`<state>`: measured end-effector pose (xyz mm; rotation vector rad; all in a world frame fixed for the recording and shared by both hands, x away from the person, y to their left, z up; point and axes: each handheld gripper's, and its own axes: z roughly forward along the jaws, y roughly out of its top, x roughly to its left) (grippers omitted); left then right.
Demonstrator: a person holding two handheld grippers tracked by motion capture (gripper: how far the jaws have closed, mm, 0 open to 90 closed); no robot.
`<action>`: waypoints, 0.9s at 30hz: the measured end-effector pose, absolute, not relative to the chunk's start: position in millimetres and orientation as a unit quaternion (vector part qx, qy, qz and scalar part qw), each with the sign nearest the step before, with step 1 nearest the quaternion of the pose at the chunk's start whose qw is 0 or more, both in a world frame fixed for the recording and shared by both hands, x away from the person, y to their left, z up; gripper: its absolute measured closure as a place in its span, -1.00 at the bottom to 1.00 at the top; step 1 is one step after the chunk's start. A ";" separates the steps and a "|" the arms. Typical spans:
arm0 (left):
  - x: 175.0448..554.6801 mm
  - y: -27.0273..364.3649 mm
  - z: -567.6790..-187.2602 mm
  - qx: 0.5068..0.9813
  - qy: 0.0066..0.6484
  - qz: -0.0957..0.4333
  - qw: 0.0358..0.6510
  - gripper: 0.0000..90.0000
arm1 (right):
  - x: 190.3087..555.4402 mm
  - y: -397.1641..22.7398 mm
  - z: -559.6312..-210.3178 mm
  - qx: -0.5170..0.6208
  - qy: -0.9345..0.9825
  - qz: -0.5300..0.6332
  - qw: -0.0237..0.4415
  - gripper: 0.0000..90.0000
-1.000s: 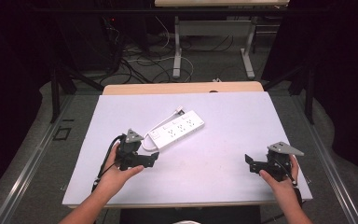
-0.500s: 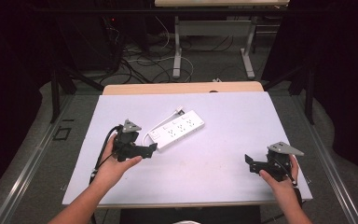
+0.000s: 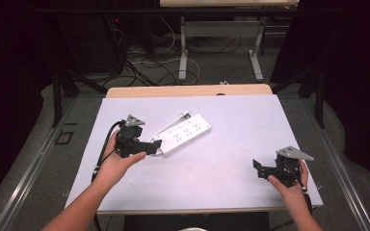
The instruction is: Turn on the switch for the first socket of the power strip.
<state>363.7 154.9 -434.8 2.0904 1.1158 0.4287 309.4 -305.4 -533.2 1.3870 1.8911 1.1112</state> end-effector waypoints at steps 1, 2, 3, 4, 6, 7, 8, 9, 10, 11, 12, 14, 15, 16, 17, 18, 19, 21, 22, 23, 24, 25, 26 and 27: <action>365.1 154.8 -434.1 0.810 0.435 0.166 0.357 -0.64 | 309.3 -305.5 -533.2 0.515 0.702 0.412 0.270 -0.99; 366.8 155.1 -433.2 0.811 0.435 0.165 0.355 -0.64 | 309.3 -305.3 -533.2 0.515 0.701 0.413 0.269 -0.99; 368.1 154.7 -432.9 0.809 0.437 0.166 0.357 -0.64 | 309.3 -305.3 -533.2 0.515 0.702 0.412 0.269 -0.99; 369.7 154.7 -432.2 0.808 0.438 0.166 0.357 -0.63 | 309.3 -305.3 -533.3 0.515 0.702 0.412 0.269 -0.99; 372.4 154.2 -430.8 0.806 0.444 0.163 0.356 -0.63 | 309.3 -305.2 -533.4 0.515 0.702 0.413 0.268 -0.99; 374.2 154.3 -430.2 0.806 0.444 0.162 0.356 -0.63 | 309.3 -305.2 -533.4 0.515 0.702 0.413 0.268 -0.99; 375.5 154.0 -429.7 0.805 0.447 0.162 0.354 -0.63 | 309.4 -305.2 -533.5 0.515 0.702 0.413 0.268 -0.99; 377.1 153.8 -429.6 0.804 0.448 0.159 0.356 -0.62 | 309.4 -305.2 -533.5 0.515 0.702 0.413 0.268 -0.99; 378.6 153.6 -428.7 0.804 0.451 0.161 0.353 -0.62 | 309.4 -305.1 -533.6 0.515 0.702 0.413 0.268 -0.99; 379.8 152.7 -428.7 0.801 0.455 0.159 0.356 -0.62 | 309.5 -305.0 -533.7 0.515 0.701 0.413 0.269 -0.99; 381.6 152.7 -428.1 0.803 0.452 0.158 0.356 -0.61 | 309.4 -305.0 -533.7 0.515 0.701 0.413 0.269 -0.99; 384.3 151.3 -427.6 0.800 0.457 0.157 0.356 -0.60 | 309.2 -305.1 -533.5 0.516 0.702 0.411 0.268 -0.99; 386.0 151.2 -427.0 0.802 0.454 0.158 0.355 -0.59 | 309.2 -305.2 -533.5 0.516 0.702 0.411 0.269 -0.99; 387.3 150.3 -427.1 0.799 0.456 0.157 0.358 -0.59 | 308.8 -305.6 -533.1 0.516 0.704 0.408 0.267 -0.99; 388.6 149.7 -426.7 0.799 0.458 0.159 0.357 -0.59 | 309.3 -305.3 -533.7 0.516 0.702 0.411 0.268 -0.99; 389.8 148.9 -426.4 0.798 0.460 0.158 0.357 -0.58 | 309.6 -305.2 -534.1 0.517 0.700 0.412 0.270 -0.99; 391.6 148.6 -426.4 0.798 0.458 0.158 0.357 -0.58 | 309.7 -304.6 -534.6 0.519 0.698 0.414 0.270 -0.99; 393.8 147.1 -426.4 0.797 0.463 0.156 0.356 -0.58 | 309.7 -305.3 -534.4 0.518 0.700 0.413 0.266 -0.99; 395.0 146.2 -426.8 0.796 0.463 0.157 0.357 -0.58 | 309.6 -305.2 -534.5 0.518 0.701 0.413 0.266 -0.99; 396.4 145.4 -427.1 0.797 0.461 0.157 0.358 -0.58 | 309.9 -305.7 -534.5 0.515 0.702 0.413 0.267 -0.98; 397.3 144.2 -427.5 0.795 0.463 0.158 0.359 -0.58 | 309.9 -305.4 -534.7 0.515 0.701 0.413 0.269 -0.98; 398.1 143.2 -427.7 0.795 0.464 0.156 0.358 -0.58 | 310.1 -305.3 -535.0 0.515 0.701 0.413 0.271 -0.98; 399.4 142.3 -427.7 0.796 0.464 0.158 0.356 -0.58 | 309.8 -304.7 -535.0 0.517 0.700 0.413 0.268 -0.98; 400.4 141.6 -427.7 0.797 0.464 0.159 0.354 -0.58 | 309.9 -304.6 -535.1 0.517 0.700 0.413 0.269 -0.98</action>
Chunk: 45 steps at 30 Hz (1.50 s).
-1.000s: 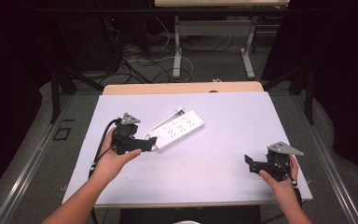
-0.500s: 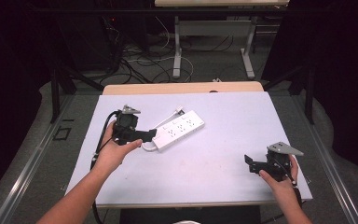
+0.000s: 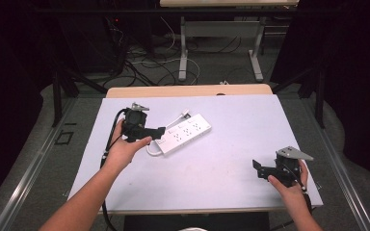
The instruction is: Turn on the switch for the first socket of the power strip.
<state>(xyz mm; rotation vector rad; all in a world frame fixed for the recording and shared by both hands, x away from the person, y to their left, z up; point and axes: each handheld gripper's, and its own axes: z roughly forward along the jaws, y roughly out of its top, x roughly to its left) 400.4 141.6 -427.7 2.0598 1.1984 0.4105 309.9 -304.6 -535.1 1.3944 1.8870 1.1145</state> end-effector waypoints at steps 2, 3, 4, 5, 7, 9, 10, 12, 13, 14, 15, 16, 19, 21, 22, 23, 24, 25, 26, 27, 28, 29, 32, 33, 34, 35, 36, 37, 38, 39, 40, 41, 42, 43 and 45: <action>402.9 140.1 -428.2 0.796 0.464 0.159 0.356 -0.58 | 309.9 -304.4 -535.2 0.518 0.700 0.413 0.268 -0.98; 403.9 139.1 -428.5 0.793 0.469 0.158 0.357 -0.58 | 310.0 -304.5 -535.3 0.518 0.700 0.413 0.267 -0.98; 405.8 139.4 -428.6 0.796 0.465 0.156 0.356 -0.58 | 310.0 -305.0 -535.2 0.517 0.702 0.412 0.265 -0.98; 407.1 138.5 -428.9 0.794 0.468 0.155 0.354 -0.58 | 310.0 -305.1 -535.3 0.516 0.702 0.412 0.265 -0.98; 410.0 137.0 -429.6 0.791 0.473 0.154 0.356 -0.58 | 310.3 -304.7 -535.7 0.517 0.700 0.413 0.268 -0.98; 412.9 135.3 -430.3 0.789 0.476 0.153 0.357 -0.57 | 310.2 -305.0 -535.4 0.517 0.701 0.412 0.267 -0.98; 414.4 134.3 -430.6 0.790 0.477 0.154 0.355 -0.57 | 310.1 -304.8 -535.4 0.519 0.700 0.412 0.266 -0.98; 417.1 132.3 -430.9 0.790 0.479 0.151 0.352 -0.56 | 310.5 -304.8 -535.7 0.518 0.700 0.413 0.265 -0.98; 418.4 131.2 -431.3 0.789 0.480 0.152 0.352 -0.56 | 310.6 -304.9 -535.8 0.518 0.700 0.413 0.265 -0.98; 419.2 130.0 -431.6 0.788 0.483 0.150 0.352 -0.55 | 310.5 -304.9 -535.7 0.518 0.700 0.413 0.265 -0.98; 420.7 129.2 -432.0 0.788 0.480 0.151 0.354 -0.54 | 310.3 -305.0 -535.5 0.519 0.701 0.412 0.265 -0.98; 421.5 128.1 -432.2 0.788 0.481 0.150 0.352 -0.54 | 310.5 -305.9 -535.5 0.516 0.703 0.411 0.267 -0.97; 424.1 124.8 -433.1 0.789 0.483 0.150 0.350 -0.53 | 311.6 -305.4 -537.0 0.515 0.697 0.417 0.274 -0.97; 426.3 122.9 -434.1 0.789 0.482 0.151 0.350 -0.53 | 311.9 -305.1 -537.3 0.516 0.695 0.419 0.274 -0.97; 427.3 122.2 -434.2 0.789 0.483 0.151 0.347 -0.52 | 311.8 -305.1 -537.3 0.516 0.696 0.417 0.275 -0.97; 428.2 121.4 -434.5 0.788 0.485 0.150 0.347 -0.52 | 311.8 -305.0 -537.2 0.517 0.695 0.417 0.274 -0.97; 429.6 121.0 -435.0 0.788 0.486 0.151 0.347 -0.51 | 311.0 -306.1 -536.1 0.516 0.702 0.413 0.266 -0.97; 430.8 120.4 -435.2 0.787 0.487 0.152 0.346 -0.50 | 311.1 -306.0 -536.2 0.516 0.702 0.413 0.267 -0.97; 432.2 120.1 -435.8 0.786 0.489 0.150 0.347 -0.49 | 311.1 -305.6 -536.3 0.517 0.701 0.413 0.267 -0.97; 433.3 119.6 -436.2 0.783 0.493 0.147 0.348 -0.48 | 311.0 -305.1 -536.4 0.518 0.700 0.414 0.265 -0.97; 434.3 119.4 -436.4 0.783 0.496 0.146 0.347 -0.46 | 311.0 -305.1 -536.4 0.518 0.700 0.414 0.265 -0.97; 435.4 119.1 -436.5 0.782 0.498 0.146 0.346 -0.44 | 311.0 -305.1 -536.4 0.518 0.700 0.414 0.265 -0.97; 438.3 117.9 -437.4 0.778 0.503 0.145 0.347 -0.40 | 311.3 -305.2 -536.7 0.518 0.701 0.414 0.264 -0.96; 439.2 117.5 -437.7 0.777 0.504 0.145 0.348 -0.39 | 311.2 -305.5 -536.6 0.517 0.702 0.412 0.264 -0.96; 440.1 117.3 -437.7 0.777 0.506 0.145 0.345 -0.38 | 311.3 -305.3 -536.9 0.518 0.701 0.414 0.264 -0.96; 441.0 116.9 -438.3 0.776 0.507 0.145 0.347 -0.37 | 311.2 -305.7 -536.6 0.517 0.703 0.414 0.261 -0.96; 442.2 116.6 -438.6 0.775 0.508 0.145 0.347 -0.35 | 311.1 -305.7 -536.6 0.517 0.703 0.414 0.260 -0.96; 443.1 116.4 -438.9 0.775 0.509 0.145 0.345 -0.33 | 311.1 -305.7 -536.6 0.517 0.703 0.414 0.260 -0.96; 444.1 116.1 -439.4 0.775 0.509 0.145 0.346 -0.32 | 310.9 -305.8 -536.5 0.518 0.703 0.413 0.260 -0.96; 445.0 115.5 -439.9 0.774 0.510 0.146 0.345 -0.30 | 311.1 -305.6 -536.7 0.518 0.701 0.413 0.263 -0.96; 446.1 115.2 -440.3 0.776 0.509 0.145 0.343 -0.27 | 311.0 -305.7 -536.6 0.518 0.702 0.413 0.263 -0.96; 447.0 114.6 -440.9 0.775 0.511 0.143 0.343 -0.25 | 311.0 -305.8 -536.7 0.518 0.702 0.413 0.263 -0.95; 447.9 114.2 -441.3 0.775 0.512 0.142 0.343 -0.24 | 311.3 -305.7 -536.9 0.517 0.701 0.414 0.263 -0.95; 449.3 114.2 -441.9 0.776 0.510 0.140 0.343 -0.21 | 311.2 -306.1 -536.8 0.517 0.703 0.413 0.260 -0.95; 451.0 113.3 -443.4 0.774 0.514 0.136 0.342 -0.16 | 311.6 -306.6 -537.1 0.515 0.704 0.414 0.260 -0.95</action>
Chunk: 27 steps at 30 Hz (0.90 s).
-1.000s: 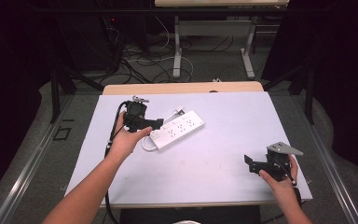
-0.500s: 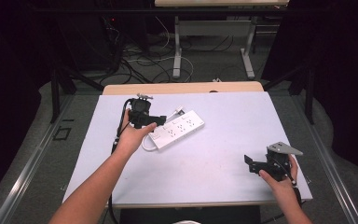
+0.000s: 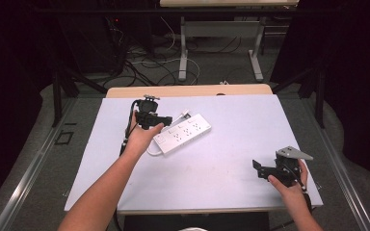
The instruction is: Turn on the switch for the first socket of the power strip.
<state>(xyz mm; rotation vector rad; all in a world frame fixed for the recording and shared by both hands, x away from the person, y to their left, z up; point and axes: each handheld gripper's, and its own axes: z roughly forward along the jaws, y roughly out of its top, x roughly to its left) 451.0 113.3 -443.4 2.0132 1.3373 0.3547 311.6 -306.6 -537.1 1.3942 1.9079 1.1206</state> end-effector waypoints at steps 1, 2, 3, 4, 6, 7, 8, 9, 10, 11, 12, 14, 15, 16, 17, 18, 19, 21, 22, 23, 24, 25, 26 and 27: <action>451.7 112.7 -444.1 0.773 0.517 0.137 0.340 -0.13 | 311.5 -306.7 -537.2 0.515 0.705 0.413 0.260 -0.95; 452.5 112.3 -444.6 0.775 0.516 0.136 0.338 -0.10 | 311.6 -306.7 -537.3 0.515 0.705 0.413 0.260 -0.95; 453.2 111.7 -445.0 0.775 0.517 0.136 0.337 -0.06 | 311.7 -306.8 -537.3 0.515 0.705 0.413 0.260 -0.95; 453.9 111.2 -445.6 0.774 0.518 0.136 0.337 -0.03 | 311.6 -306.9 -537.3 0.514 0.706 0.412 0.260 -0.95; 455.0 110.2 -446.5 0.774 0.519 0.135 0.336 0.03 | 311.7 -306.9 -537.4 0.515 0.705 0.412 0.260 -0.95; 455.7 109.9 -446.8 0.775 0.519 0.136 0.335 0.06 | 311.7 -307.0 -537.5 0.515 0.705 0.412 0.259 -0.95; 456.2 109.4 -447.0 0.775 0.519 0.138 0.333 0.09 | 311.8 -307.1 -537.6 0.516 0.705 0.412 0.258 -0.95; 457.0 109.1 -447.4 0.775 0.517 0.139 0.335 0.11 | 311.9 -307.1 -537.7 0.516 0.705 0.412 0.258 -0.95; 457.2 108.9 -447.6 0.775 0.519 0.137 0.333 0.15 | 311.8 -307.1 -537.6 0.515 0.705 0.413 0.258 -0.95; 457.8 108.2 -447.9 0.774 0.521 0.136 0.332 0.18 | 311.8 -307.0 -537.6 0.515 0.705 0.413 0.258 -0.95; 458.5 107.9 -448.5 0.774 0.521 0.136 0.333 0.20 | 311.8 -307.0 -537.6 0.515 0.706 0.413 0.258 -0.95; 459.6 106.8 -449.3 0.775 0.521 0.137 0.331 0.25 | 311.0 -307.6 -536.4 0.517 0.711 0.404 0.254 -0.94; 459.8 105.6 -450.1 0.772 0.525 0.136 0.333 0.27 | 311.1 -307.7 -536.6 0.516 0.711 0.403 0.255 -0.94; 460.5 105.5 -450.5 0.774 0.523 0.136 0.330 0.30 | 312.0 -307.2 -538.0 0.514 0.706 0.411 0.259 -0.94; 460.9 104.4 -451.3 0.772 0.526 0.135 0.331 0.32 | 312.2 -307.2 -538.1 0.514 0.706 0.412 0.259 -0.94; 461.6 104.2 -451.6 0.775 0.524 0.134 0.329 0.35 | 312.1 -307.1 -538.0 0.515 0.706 0.413 0.258 -0.94; 462.1 103.6 -452.3 0.775 0.524 0.133 0.328 0.38 | 312.2 -307.2 -538.0 0.515 0.706 0.413 0.258 -0.94; 462.8 102.2 -453.4 0.775 0.524 0.133 0.327 0.44 | 312.3 -307.3 -538.1 0.515 0.706 0.413 0.258 -0.94; 463.1 101.7 -454.1 0.776 0.523 0.134 0.327 0.46 | 312.3 -307.3 -538.2 0.515 0.706 0.413 0.258 -0.94; 463.4 101.0 -454.7 0.776 0.523 0.134 0.326 0.48 | 312.2 -307.3 -538.2 0.515 0.706 0.413 0.258 -0.94; 463.2 99.8 -455.3 0.774 0.527 0.132 0.324 0.50 | 312.2 -307.4 -538.2 0.515 0.706 0.413 0.258 -0.94; 463.8 99.8 -456.0 0.777 0.524 0.132 0.323 0.53 | 312.3 -307.5 -538.2 0.515 0.706 0.413 0.257 -0.94; 464.0 99.3 -456.9 0.776 0.525 0.132 0.324 0.55 | 312.3 -307.7 -538.3 0.515 0.705 0.414 0.257 -0.94; 464.3 98.9 -457.9 0.775 0.526 0.132 0.324 0.57 | 312.4 -307.9 -538.4 0.515 0.705 0.413 0.257 -0.94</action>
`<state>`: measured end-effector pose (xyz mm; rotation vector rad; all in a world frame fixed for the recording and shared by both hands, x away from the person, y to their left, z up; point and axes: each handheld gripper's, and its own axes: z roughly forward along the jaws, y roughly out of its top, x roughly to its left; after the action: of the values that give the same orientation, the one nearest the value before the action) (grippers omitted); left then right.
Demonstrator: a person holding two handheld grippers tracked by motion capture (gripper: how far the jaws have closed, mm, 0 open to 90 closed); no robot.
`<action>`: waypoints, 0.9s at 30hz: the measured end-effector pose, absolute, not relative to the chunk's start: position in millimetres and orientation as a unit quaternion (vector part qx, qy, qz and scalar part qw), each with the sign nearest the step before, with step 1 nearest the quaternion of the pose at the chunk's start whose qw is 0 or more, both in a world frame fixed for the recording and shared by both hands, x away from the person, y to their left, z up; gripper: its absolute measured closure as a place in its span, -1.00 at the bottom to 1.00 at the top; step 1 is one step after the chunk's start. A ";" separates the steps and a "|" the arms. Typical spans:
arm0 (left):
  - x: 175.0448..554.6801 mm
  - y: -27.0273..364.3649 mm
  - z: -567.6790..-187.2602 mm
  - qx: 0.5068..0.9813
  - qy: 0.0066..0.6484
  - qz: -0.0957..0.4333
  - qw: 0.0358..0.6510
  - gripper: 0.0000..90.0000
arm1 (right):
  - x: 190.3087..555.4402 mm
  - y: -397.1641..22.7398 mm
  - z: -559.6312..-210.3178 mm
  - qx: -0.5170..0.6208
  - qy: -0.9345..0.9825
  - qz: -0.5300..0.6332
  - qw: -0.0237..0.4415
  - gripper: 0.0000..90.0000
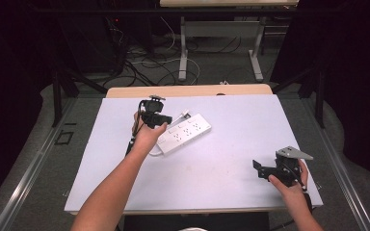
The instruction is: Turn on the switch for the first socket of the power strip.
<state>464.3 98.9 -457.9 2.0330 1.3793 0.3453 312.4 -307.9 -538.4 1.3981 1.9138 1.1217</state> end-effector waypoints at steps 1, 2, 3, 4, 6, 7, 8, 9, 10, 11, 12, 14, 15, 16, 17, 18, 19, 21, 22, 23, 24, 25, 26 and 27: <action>464.5 98.3 -458.9 0.773 0.530 0.131 0.325 0.60 | 312.4 -307.9 -538.5 0.517 0.705 0.413 0.257 -0.94; 465.2 98.4 -459.7 0.775 0.527 0.133 0.323 0.62 | 312.4 -307.7 -538.8 0.519 0.702 0.414 0.259 -0.94; 465.6 98.0 -460.8 0.775 0.528 0.134 0.321 0.65 | 312.3 -307.9 -538.7 0.518 0.702 0.414 0.258 -0.94; 466.3 97.7 -462.0 0.775 0.529 0.134 0.319 0.68 | 312.3 -307.9 -538.7 0.518 0.702 0.414 0.258 -0.94; 467.5 96.9 -463.8 0.774 0.530 0.137 0.318 0.72 | 312.4 -307.8 -538.7 0.518 0.702 0.414 0.258 -0.94; 468.0 97.0 -464.5 0.775 0.529 0.139 0.316 0.75 | 312.5 -307.8 -538.8 0.518 0.702 0.414 0.258 -0.94; 468.4 96.4 -465.1 0.775 0.529 0.139 0.315 0.77 | 312.5 -308.2 -538.6 0.517 0.705 0.413 0.255 -0.94; 468.7 95.9 -465.9 0.775 0.530 0.139 0.315 0.79 | 312.6 -307.9 -538.6 0.518 0.704 0.414 0.255 -0.94; 469.2 95.8 -466.6 0.776 0.529 0.140 0.312 0.80 | 312.6 -308.1 -538.7 0.518 0.704 0.413 0.256 -0.94; 469.4 94.8 -467.7 0.775 0.532 0.141 0.311 0.82 | 312.5 -308.4 -538.7 0.517 0.705 0.414 0.255 -0.94; 469.9 94.4 -468.8 0.775 0.533 0.141 0.309 0.82 | 312.2 -308.7 -538.3 0.518 0.705 0.411 0.255 -0.94; 470.7 93.9 -470.5 0.776 0.534 0.141 0.306 0.86 | 312.7 -308.8 -538.8 0.518 0.704 0.415 0.254 -0.94; 471.1 93.6 -471.4 0.776 0.534 0.140 0.305 0.87 | 312.7 -308.9 -538.8 0.519 0.703 0.415 0.254 -0.94; 471.4 93.4 -472.2 0.775 0.536 0.140 0.304 0.88 | 312.6 -309.1 -538.7 0.519 0.703 0.415 0.253 -0.94; 471.5 93.0 -473.1 0.774 0.538 0.138 0.305 0.90 | 312.7 -309.5 -538.6 0.517 0.704 0.415 0.254 -0.94; 471.9 93.3 -473.7 0.776 0.536 0.139 0.302 0.91 | 312.8 -309.6 -538.6 0.516 0.704 0.416 0.255 -0.94; 472.4 93.4 -474.6 0.776 0.535 0.137 0.304 0.92 | 312.8 -309.7 -538.7 0.516 0.705 0.416 0.254 -0.94; 472.9 93.0 -476.0 0.775 0.539 0.137 0.302 0.94 | 312.9 -309.7 -538.9 0.517 0.704 0.415 0.254 -0.94; 473.0 92.8 -476.5 0.774 0.541 0.135 0.301 0.96 | 312.8 -309.9 -538.9 0.517 0.704 0.415 0.253 -0.94; 473.7 93.3 -476.9 0.776 0.538 0.137 0.299 0.97 | 312.8 -309.8 -538.9 0.517 0.705 0.415 0.253 -0.94; 474.2 93.5 -477.5 0.776 0.538 0.137 0.298 0.98 | 312.8 -309.8 -538.9 0.517 0.704 0.416 0.253 -0.94; 474.4 93.3 -478.3 0.775 0.540 0.134 0.299 1.00 | 312.8 -309.9 -538.8 0.517 0.705 0.416 0.253 -0.94; 475.0 93.7 -478.9 0.778 0.537 0.135 0.297 1.00 | 312.9 -310.0 -538.9 0.516 0.705 0.416 0.254 -0.94; 475.4 93.5 -479.5 0.779 0.536 0.137 0.295 1.00 | 312.9 -310.1 -538.9 0.516 0.705 0.416 0.254 -0.94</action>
<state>475.4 93.5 -479.5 2.0741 1.4258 0.3643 312.9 -310.1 -538.9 1.4020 1.9151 1.1295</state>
